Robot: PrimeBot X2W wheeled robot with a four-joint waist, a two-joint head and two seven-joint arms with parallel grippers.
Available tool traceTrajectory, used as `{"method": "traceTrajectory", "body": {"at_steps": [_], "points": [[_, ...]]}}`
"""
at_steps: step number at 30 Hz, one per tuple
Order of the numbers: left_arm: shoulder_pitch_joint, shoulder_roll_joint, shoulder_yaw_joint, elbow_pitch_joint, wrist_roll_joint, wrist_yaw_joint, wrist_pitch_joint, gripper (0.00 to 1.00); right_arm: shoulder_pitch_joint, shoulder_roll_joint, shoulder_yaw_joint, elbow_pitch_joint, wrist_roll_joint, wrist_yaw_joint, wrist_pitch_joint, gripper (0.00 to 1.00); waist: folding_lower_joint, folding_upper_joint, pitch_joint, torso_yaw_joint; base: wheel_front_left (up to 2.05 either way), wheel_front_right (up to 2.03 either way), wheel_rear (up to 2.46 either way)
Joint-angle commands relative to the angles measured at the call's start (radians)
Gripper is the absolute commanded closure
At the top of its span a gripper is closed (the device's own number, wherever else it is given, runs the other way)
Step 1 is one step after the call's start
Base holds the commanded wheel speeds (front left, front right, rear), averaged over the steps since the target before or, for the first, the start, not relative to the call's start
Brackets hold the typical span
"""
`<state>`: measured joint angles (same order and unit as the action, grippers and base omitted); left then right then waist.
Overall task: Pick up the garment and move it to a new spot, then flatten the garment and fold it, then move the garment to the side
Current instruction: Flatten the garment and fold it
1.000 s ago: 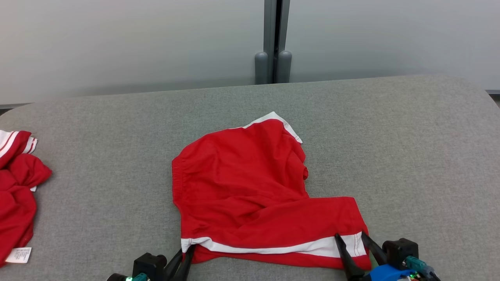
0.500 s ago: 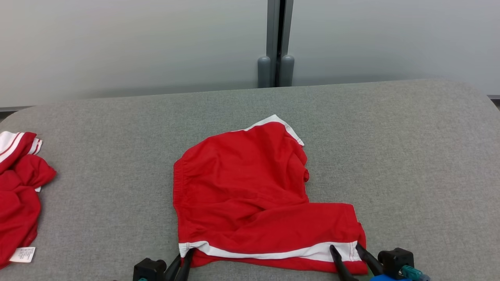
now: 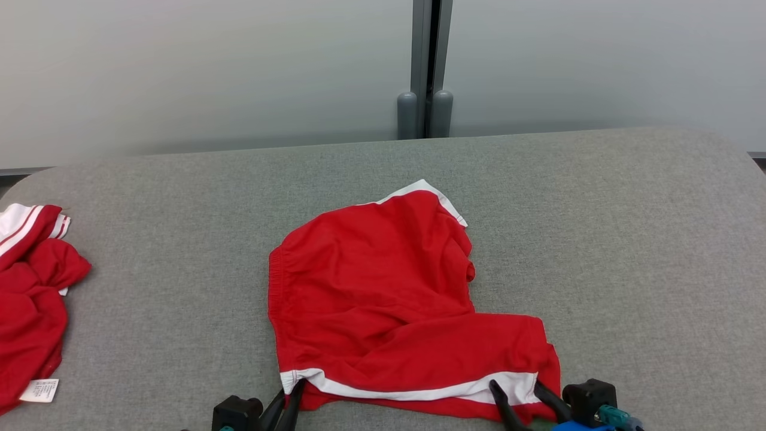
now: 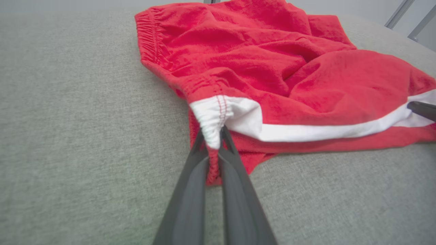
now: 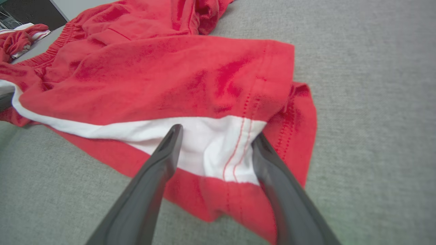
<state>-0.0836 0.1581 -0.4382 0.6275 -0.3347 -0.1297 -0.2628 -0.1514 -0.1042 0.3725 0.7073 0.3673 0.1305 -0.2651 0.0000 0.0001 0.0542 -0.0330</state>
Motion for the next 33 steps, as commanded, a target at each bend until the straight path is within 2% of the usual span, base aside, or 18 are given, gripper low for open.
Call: {"method": "traceTrajectory", "body": {"at_steps": [1, 2, 3, 4, 13, 21, 27, 33], "points": [[-0.001, -0.001, -0.004, 0.0, -0.001, 0.0, -0.003, 1.0, -0.014, 0.002, 0.015, 0.006, 0.015, 0.0, 0.001, 0.29, 0.0, -0.0001, -0.003, 0.002, 0.0, 0.0, 0.0], [-0.001, -0.001, -0.005, 0.0, -0.003, 0.0, -0.003, 1.0, -0.018, 0.002, 0.022, 0.008, 0.019, 0.0, 0.001, 0.59, 0.0, -0.0001, -0.004, 0.002, 0.0, 0.0, 0.0], [-0.002, -0.002, -0.006, 0.001, -0.005, 0.0, -0.003, 1.0, -0.02, 0.001, 0.029, 0.01, 0.023, 0.0, 0.001, 0.67, 0.0, -0.0001, -0.005, 0.002, 0.0, 0.0, 0.0], [-0.003, -0.003, -0.006, 0.001, -0.007, 0.0, -0.003, 1.0, -0.024, 0.001, 0.039, 0.013, 0.027, 0.0, 0.001, 1.0, 0.0, -0.0001, -0.006, 0.002, 0.0, 0.0, 0.0], [-0.015, -0.009, 0.013, -0.029, -0.015, 0.0, -0.003, 1.0, -0.022, -0.01, 0.006, -0.07, 0.012, 0.0, 0.001, 1.0, 0.0, -0.0001, -0.01, 0.001, 0.0, 0.0, 0.0], [-0.058, 0.0, 0.064, -0.15, -0.025, 0.0, -0.003, 1.0, -0.038, -0.021, -0.034, -0.22, -0.012, 0.0, 0.0, 1.0, 0.0, -0.0001, -0.002, -0.005, 0.0, 0.0, 0.0], [-0.215, 0.031, 0.066, -0.21, -0.06, 0.0, -0.003, 1.0, -0.176, -0.04, -0.047, -0.292, -0.027, 0.0, 0.001, 1.0, 0.0, -0.0001, 0.044, -0.013, 0.0, 0.0, 0.0], [-0.498, 0.084, 0.029, -0.193, -0.119, 0.0, 0.009, 1.0, -0.44, -0.03, -0.047, -0.27, -0.036, 0.0, 0.001, 1.0, 0.0, -0.0001, 0.152, -0.031, 0.0, 0.0, 0.0]]}}
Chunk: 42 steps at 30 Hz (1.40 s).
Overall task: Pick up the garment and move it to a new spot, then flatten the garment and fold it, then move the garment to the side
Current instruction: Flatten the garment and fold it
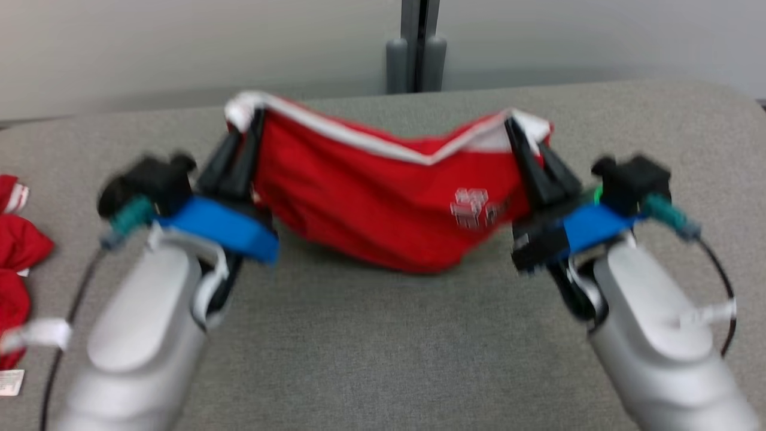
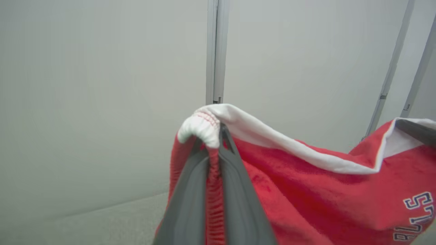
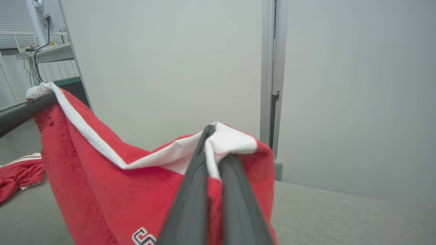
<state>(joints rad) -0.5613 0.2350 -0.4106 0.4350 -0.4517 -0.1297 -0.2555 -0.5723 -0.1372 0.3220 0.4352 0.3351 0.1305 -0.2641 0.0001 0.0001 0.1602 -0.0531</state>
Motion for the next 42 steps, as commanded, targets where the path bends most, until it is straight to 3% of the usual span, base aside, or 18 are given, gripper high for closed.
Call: {"method": "traceTrajectory", "body": {"at_steps": [1, 8, 14, 18, 22, 26, 30, 42], "points": [[-0.076, 0.016, -0.008, 0.009, -0.014, 0.0, 0.011, 1.0, -0.076, 0.003, 0.016, 0.018, -0.007, 0.0, 0.0, 1.0, -0.0001, -0.0001, 0.07, -0.014, 0.0, 0.0, 0.0], [-0.498, 0.069, -0.058, 0.09, -0.071, 0.0, 0.044, 1.0, -0.513, 0.0, 0.007, 0.144, 0.066, 0.0, 0.0, 1.0, -0.0001, -0.0001, 0.236, -0.031, 0.0, 0.0, 0.0], [-0.829, 0.046, -0.134, 0.167, -0.112, 0.0, 0.033, 1.0, -0.831, -0.033, -0.056, 0.264, 0.126, 0.0, -0.001, 1.0, -0.0001, -0.0001, 0.315, -0.021, 0.0, 0.0, 0.0], [-0.975, 0.037, -0.179, 0.217, -0.14, 0.0, 0.015, 1.0, -0.961, -0.043, -0.075, 0.308, 0.146, 0.0, 0.0, 1.0, -0.0001, -0.0001, 0.336, -0.017, 0.0, 0.0, 0.0], [-1.039, 0.028, -0.231, 0.24, -0.175, -0.001, -0.002, 1.0, -0.997, -0.059, -0.025, 0.321, 0.157, 0.0, 0.0, 1.0, -0.0001, -0.0001, 0.347, -0.013, 0.0, 0.0, 0.0], [-0.984, 0.047, -0.259, 0.25, -0.218, 0.0, -0.009, 1.0, -0.928, -0.06, 0.021, 0.311, 0.192, 0.0, 0.0, 1.0, -0.0001, -0.0001, 0.354, -0.012, 0.0, 0.0, 0.0], [-0.854, 0.061, -0.223, 0.209, -0.234, 0.0, -0.01, 1.0, -0.797, -0.045, 0.05, 0.266, 0.247, 0.0, 0.0, 1.0, -0.0001, -0.0001, 0.356, -0.009, 0.0, 0.0, 0.0], [-0.177, 0.067, -0.091, -0.054, -0.153, 0.0, -0.011, 1.0, -0.225, -0.076, 0.105, 0.077, 0.302, 0.0, -0.001, 1.0, -0.0001, -0.0001, 0.245, 0.006, 0.0, 0.0, 0.0]]}}
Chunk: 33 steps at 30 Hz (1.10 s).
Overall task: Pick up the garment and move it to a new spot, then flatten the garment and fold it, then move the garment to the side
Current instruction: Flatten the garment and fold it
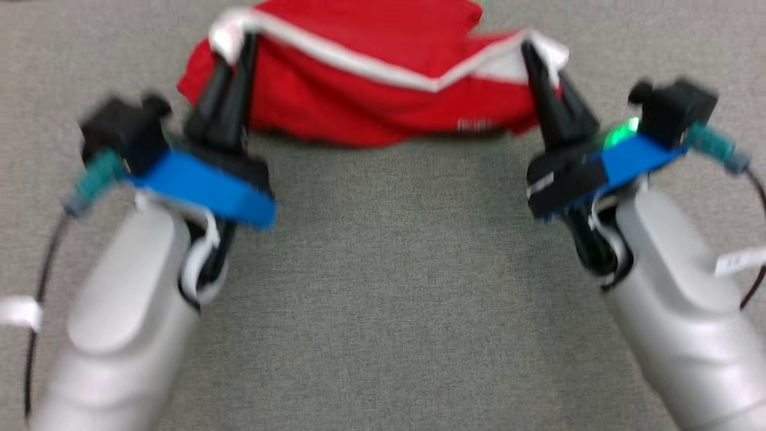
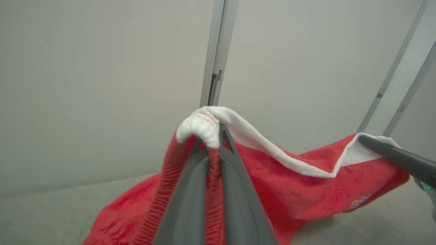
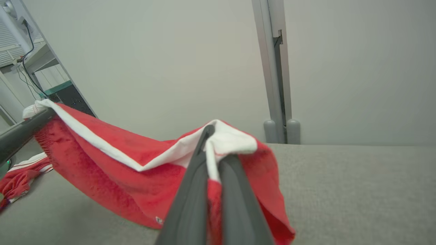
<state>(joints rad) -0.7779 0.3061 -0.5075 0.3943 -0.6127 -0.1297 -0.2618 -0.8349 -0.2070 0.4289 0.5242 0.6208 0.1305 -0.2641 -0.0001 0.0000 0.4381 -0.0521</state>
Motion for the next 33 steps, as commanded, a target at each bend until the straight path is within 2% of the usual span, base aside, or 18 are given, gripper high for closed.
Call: {"method": "traceTrajectory", "body": {"at_steps": [1, 4, 8, 14, 18, 27, 33], "points": [[0.096, -0.007, 0.01, -0.029, 0.016, 0.0, -0.004, 1.0, 0.091, -0.007, -0.008, -0.022, 0.032, 0.0, 0.0, 1.0, 0.0001, 0.0, -0.049, 0.008, 0.0, 0.0, 0.0], [0.25, -0.02, 0.057, -0.053, 0.023, 0.0, -0.004, 1.0, 0.231, -0.018, -0.012, -0.065, 0.067, 0.0, 0.0, 1.0, 0.0001, 0.0, -0.093, 0.017, 0.0, 0.0, 0.0], [0.413, -0.044, 0.062, -0.081, 0.063, 0.0, -0.004, 1.0, 0.387, -0.041, -0.011, -0.116, 0.083, 0.0, 0.0, 1.0, 0.0001, 0.0, -0.15, 0.031, 0.0, 0.0, 0.0], [0.579, -0.063, 0.008, -0.098, 0.105, 0.0, -0.004, 1.0, 0.597, -0.045, -0.02, -0.185, 0.075, 0.0, 0.0, 1.0, 0.0001, 0.0, -0.236, 0.048, 0.0, 0.0, 0.0], [0.648, -0.065, 0.014, -0.124, 0.11, 0.0, -0.004, 1.0, 0.69, -0.036, -0.029, -0.23, 0.075, 0.0, -0.001, 1.0, 0.0001, 0.0, -0.269, 0.05, 0.0, 0.0, 0.0], [0.777, -0.026, -0.008, -0.202, 0.126, 0.0, -0.004, 1.0, 0.909, -0.016, -0.091, -0.366, 0.069, 0.0, 0.0, 1.0, 0.0001, 0.0, -0.324, 0.065, 0.0, 0.0, 0.0], [0.773, -0.035, -0.013, -0.205, 0.131, 0.0, -0.004, 1.0, 0.902, -0.009, -0.121, -0.381, 0.062, 0.0, -0.001, 1.0, 0.0001, 0.0, -0.327, 0.066, 0.0, 0.0, 0.0]]}}
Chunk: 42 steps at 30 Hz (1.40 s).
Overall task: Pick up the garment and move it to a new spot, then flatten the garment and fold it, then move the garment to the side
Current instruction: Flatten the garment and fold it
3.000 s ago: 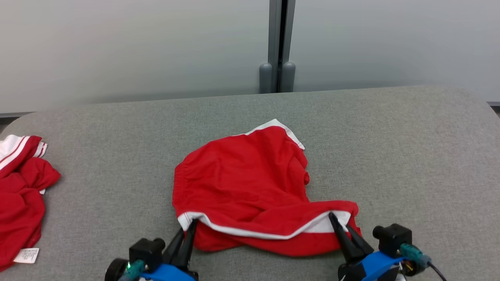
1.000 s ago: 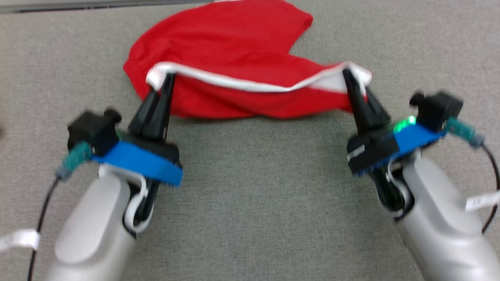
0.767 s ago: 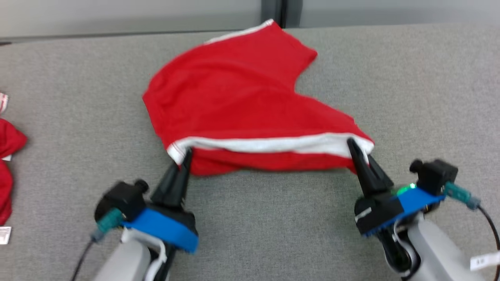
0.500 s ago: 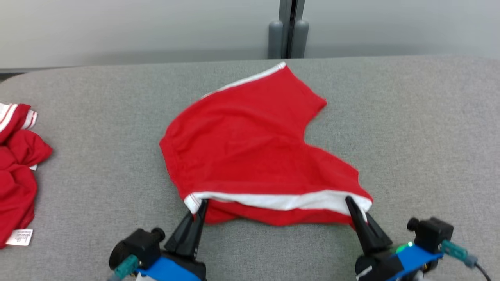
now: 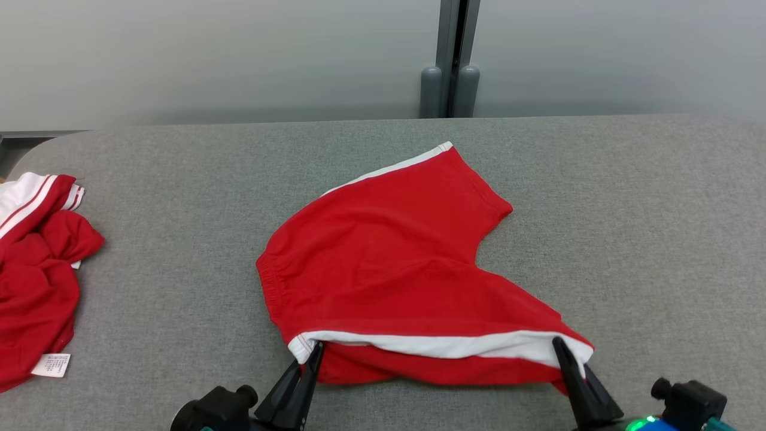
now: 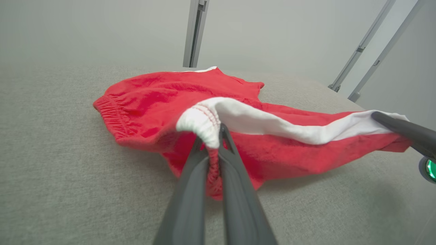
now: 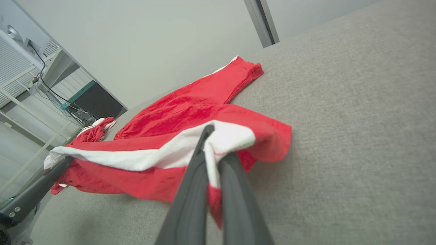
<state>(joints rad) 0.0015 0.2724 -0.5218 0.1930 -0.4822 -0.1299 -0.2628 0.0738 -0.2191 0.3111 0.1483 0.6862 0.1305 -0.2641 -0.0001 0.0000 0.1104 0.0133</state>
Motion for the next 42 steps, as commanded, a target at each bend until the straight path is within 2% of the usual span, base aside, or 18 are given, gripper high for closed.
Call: {"method": "traceTrajectory", "body": {"at_steps": [1, 8, 16, 29, 38, 39, 40, 41, 42], "points": [[-0.015, -0.004, 0.001, -0.003, 0.0, 0.0, -0.003, 1.0, -0.02, 0.002, -0.009, -0.007, -0.005, 0.0, 0.0, 1.0, 0.0001, 0.0, 0.001, 0.001, 0.0, 0.0, 0.0], [-0.085, -0.006, 0.026, 0.013, -0.007, 0.0, -0.003, 1.0, -0.153, -0.025, -0.019, 0.026, -0.036, 0.0, 0.002, 1.0, 0.0001, 0.0, 0.015, 0.017, 0.0, 0.0, 0.0], [-0.227, -0.018, 0.055, 0.043, -0.011, 0.0, -0.003, 1.0, -0.428, -0.05, 0.016, 0.146, -0.064, 0.0, 0.031, 1.0, 0.0001, 0.0, 0.083, 0.056, 0.0, 0.0, 0.0], [-0.514, -0.091, 0.047, 0.205, -0.042, 0.0, -0.003, 1.0, -0.935, -0.056, 0.113, 0.532, -0.077, 0.0, 0.069, 1.0, 0.0001, 0.0, 0.289, 0.159, 0.0, 0.0, 0.0], [-0.606, -0.117, 0.011, 0.311, -0.056, 0.0, -0.003, 1.0, -1.103, -0.032, 0.201, 0.776, -0.082, 0.0, 0.057, 1.0, 0.0001, 0.0, 0.347, 0.183, 0.0, 0.0, 0.0], [-0.613, -0.119, 0.011, 0.32, -0.056, 0.0, -0.003, 1.0, -1.112, -0.029, 0.209, 0.792, -0.078, 0.0, 0.051, 0.76, 0.0001, 0.0, 0.349, 0.183, 0.0, 0.0, 0.0], [-0.617, -0.121, 0.012, 0.329, -0.057, 0.0, -0.003, 1.0, -1.12, -0.027, 0.222, 0.81, -0.08, 0.0, 0.052, 0.57, 0.0001, 0.0, 0.35, 0.182, 0.0, 0.0, 0.0], [-0.619, -0.123, 0.012, 0.336, -0.057, 0.0, -0.003, 0.55, -1.126, -0.025, 0.23, 0.827, -0.079, 0.0, 0.05, 0.03, 0.0001, 0.0, 0.35, 0.181, 0.0, 0.0, 0.0], [-0.623, -0.123, 0.011, 0.342, -0.054, 0.0, -0.003, 0.0, -1.135, -0.024, 0.235, 0.84, -0.073, 0.0, 0.045, 0.0, 0.0001, 0.0, 0.349, 0.179, 0.0, 0.0, 0.0]]}}
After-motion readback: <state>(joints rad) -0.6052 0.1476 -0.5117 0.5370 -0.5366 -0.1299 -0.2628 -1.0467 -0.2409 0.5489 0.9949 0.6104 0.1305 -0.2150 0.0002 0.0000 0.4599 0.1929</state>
